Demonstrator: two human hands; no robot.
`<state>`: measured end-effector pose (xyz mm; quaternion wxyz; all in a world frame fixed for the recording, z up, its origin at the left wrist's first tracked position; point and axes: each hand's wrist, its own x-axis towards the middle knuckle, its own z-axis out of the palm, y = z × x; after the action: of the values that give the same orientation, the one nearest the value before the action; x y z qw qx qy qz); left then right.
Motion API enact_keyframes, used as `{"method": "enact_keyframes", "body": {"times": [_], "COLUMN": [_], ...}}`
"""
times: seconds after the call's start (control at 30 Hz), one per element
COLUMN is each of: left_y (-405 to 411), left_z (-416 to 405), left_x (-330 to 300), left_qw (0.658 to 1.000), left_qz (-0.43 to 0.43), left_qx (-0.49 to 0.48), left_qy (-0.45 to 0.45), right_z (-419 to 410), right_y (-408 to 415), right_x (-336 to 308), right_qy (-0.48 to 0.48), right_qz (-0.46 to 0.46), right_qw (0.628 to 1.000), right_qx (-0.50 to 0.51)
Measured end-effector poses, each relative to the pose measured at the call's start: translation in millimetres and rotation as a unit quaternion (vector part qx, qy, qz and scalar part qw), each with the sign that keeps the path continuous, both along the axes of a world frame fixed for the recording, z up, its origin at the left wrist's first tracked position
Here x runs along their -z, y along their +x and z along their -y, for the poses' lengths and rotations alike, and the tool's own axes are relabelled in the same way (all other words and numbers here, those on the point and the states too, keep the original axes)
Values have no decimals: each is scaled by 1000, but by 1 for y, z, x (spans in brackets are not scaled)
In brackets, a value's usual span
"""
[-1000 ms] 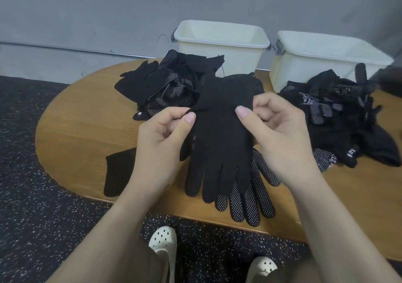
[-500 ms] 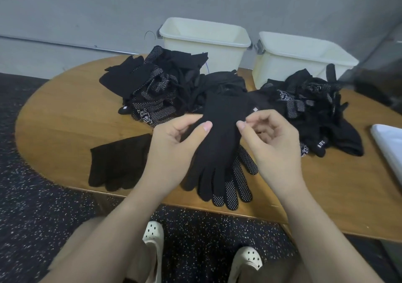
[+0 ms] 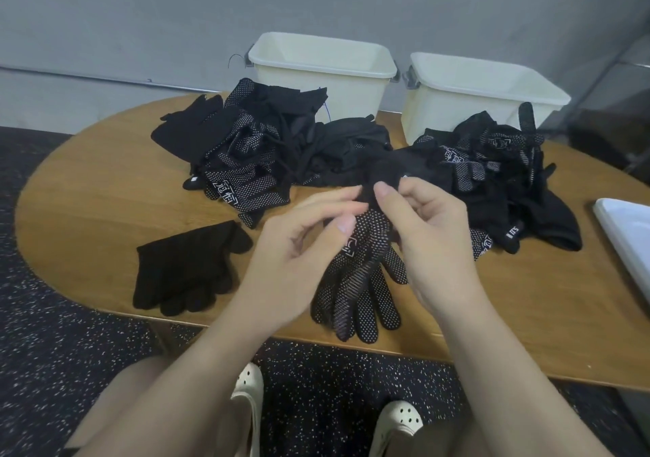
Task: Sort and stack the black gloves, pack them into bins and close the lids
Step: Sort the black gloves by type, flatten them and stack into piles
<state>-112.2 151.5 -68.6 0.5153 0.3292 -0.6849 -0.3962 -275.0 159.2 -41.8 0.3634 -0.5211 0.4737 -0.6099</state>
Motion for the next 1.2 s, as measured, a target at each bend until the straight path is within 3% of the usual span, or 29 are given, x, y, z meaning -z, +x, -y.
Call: {"method": "enact_keyframes", "body": {"times": [0.07,0.2,0.33,0.53,0.67,0.8,0.93,1.2], "left_y": [6,15,23,41,43,29,17,6], "left_z": [5,10,5,-2,-3,5,16,43], "left_x": [-2,-5,-8,-10,-9,-3,2,15], "left_qw": [999,975,957,947,957,972,983,978], "left_qz": [-18,-79,-122,-146,-97,-15,70,144], "left_qx": [-18,19,117,162,162,68,-12,-73], "left_qy": [35,206,236,235,219,226,171,130], "right_z": [-2,-8,-17,-31,-32,-17,7,28], "right_y": [-3,-4,-3,-6,-10,-16,-25,-35], "right_x": [-3,-11,-13,-12,-2,10,26,31], "right_qy": [16,21,30,43,79,103,115,185], "right_qz": [30,67,72,63,34,-32,-118,-130], "right_qw": [999,996,994,989,988,990,986,972], "right_qx": [-25,-54,-79,-124,-128,-95,-33,-54]}}
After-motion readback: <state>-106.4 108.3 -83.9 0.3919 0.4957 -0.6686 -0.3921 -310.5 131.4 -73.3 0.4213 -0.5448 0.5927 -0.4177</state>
